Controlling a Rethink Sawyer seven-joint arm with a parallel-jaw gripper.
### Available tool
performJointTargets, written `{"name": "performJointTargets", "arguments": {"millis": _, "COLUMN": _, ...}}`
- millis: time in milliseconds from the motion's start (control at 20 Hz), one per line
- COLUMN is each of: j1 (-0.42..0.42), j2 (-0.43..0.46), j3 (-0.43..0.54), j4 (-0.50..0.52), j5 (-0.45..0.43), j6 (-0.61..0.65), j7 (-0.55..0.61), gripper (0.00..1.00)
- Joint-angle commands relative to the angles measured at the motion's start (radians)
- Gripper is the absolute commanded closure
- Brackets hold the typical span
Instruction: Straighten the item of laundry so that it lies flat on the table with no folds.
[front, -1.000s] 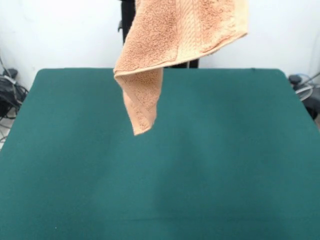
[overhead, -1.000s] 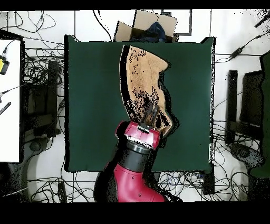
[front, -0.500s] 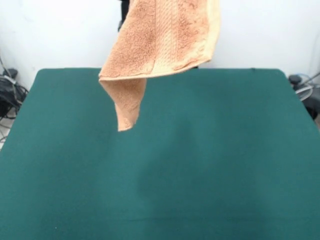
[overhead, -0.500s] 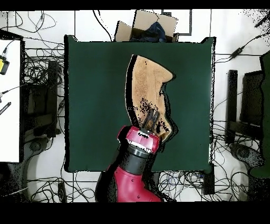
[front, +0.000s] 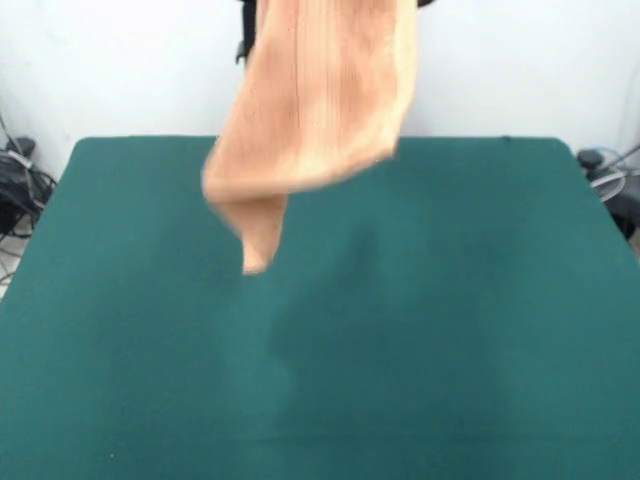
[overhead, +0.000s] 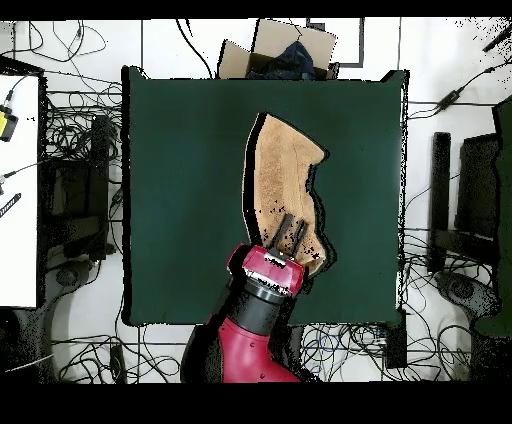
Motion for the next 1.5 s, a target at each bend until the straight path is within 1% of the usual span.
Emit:
{"name": "performJointTargets", "arguments": {"millis": 50, "j1": -0.016, "j2": 0.012, "j3": 0.062, "j4": 0.039, "j5": 0.056, "j6": -0.028, "j7": 0.258, "gripper": 0.00}}
{"name": "performJointTargets", "arguments": {"millis": 100, "j1": -0.014, "j2": 0.010, "j3": 0.060, "j4": 0.041, "j5": 0.059, "j6": -0.013, "j7": 0.248, "gripper": 0.00}}
{"name": "performJointTargets", "arguments": {"millis": 200, "j1": -0.010, "j2": 0.011, "j3": 0.052, "j4": 0.045, "j5": 0.069, "j6": -0.057, "j7": 0.252, "gripper": 0.00}}
{"name": "performJointTargets", "arguments": {"millis": 800, "j1": -0.013, "j2": -0.023, "j3": 0.053, "j4": 0.037, "j5": 0.056, "j6": 0.017, "j7": 0.229, "gripper": 0.00}}
{"name": "performJointTargets", "arguments": {"millis": 900, "j1": -0.021, "j2": -0.028, "j3": 0.062, "j4": 0.031, "j5": 0.040, "j6": 0.058, "j7": 0.228, "gripper": 0.00}}
{"name": "performJointTargets", "arguments": {"millis": 950, "j1": -0.033, "j2": -0.032, "j3": 0.074, "j4": 0.020, "j5": 0.018, "j6": 0.104, "j7": 0.227, "gripper": 0.00}}
{"name": "performJointTargets", "arguments": {"millis": 1050, "j1": -0.044, "j2": -0.044, "j3": 0.086, "j4": 0.016, "j5": 0.013, "j6": 0.164, "j7": 0.224, "gripper": 0.00}}
{"name": "performJointTargets", "arguments": {"millis": 1100, "j1": -0.047, "j2": -0.051, "j3": 0.088, "j4": 0.012, "j5": 0.006, "j6": 0.205, "j7": 0.203, "gripper": 0.00}}
{"name": "performJointTargets", "arguments": {"millis": 1150, "j1": -0.058, "j2": -0.060, "j3": 0.099, "j4": -0.002, "j5": -0.017, "j6": 0.289, "j7": 0.171, "gripper": 0.00}}
{"name": "performJointTargets", "arguments": {"millis": 1250, "j1": -0.080, "j2": -0.073, "j3": 0.121, "j4": -0.014, "j5": -0.042, "j6": 0.415, "j7": 0.140, "gripper": 0.00}}
{"name": "performJointTargets", "arguments": {"millis": 1300, "j1": -0.099, "j2": -0.079, "j3": 0.140, "j4": -0.020, "j5": -0.072, "j6": 0.460, "j7": 0.147, "gripper": 0.00}}
{"name": "performJointTargets", "arguments": {"millis": 1350, "j1": -0.125, "j2": -0.091, "j3": 0.161, "j4": -0.037, "j5": -0.126, "j6": 0.517, "j7": 0.144, "gripper": 0.00}}
{"name": "performJointTargets", "arguments": {"millis": 1400, "j1": -0.140, "j2": -0.101, "j3": 0.175, "j4": -0.050, "j5": -0.160, "j6": 0.574, "j7": 0.127, "gripper": 0.00}}
{"name": "performJointTargets", "arguments": {"millis": 1500, "j1": -0.202, "j2": -0.139, "j3": 0.248, "j4": -0.046, "j5": -0.181, "j6": 0.768, "j7": 0.146, "gripper": 0.00}}
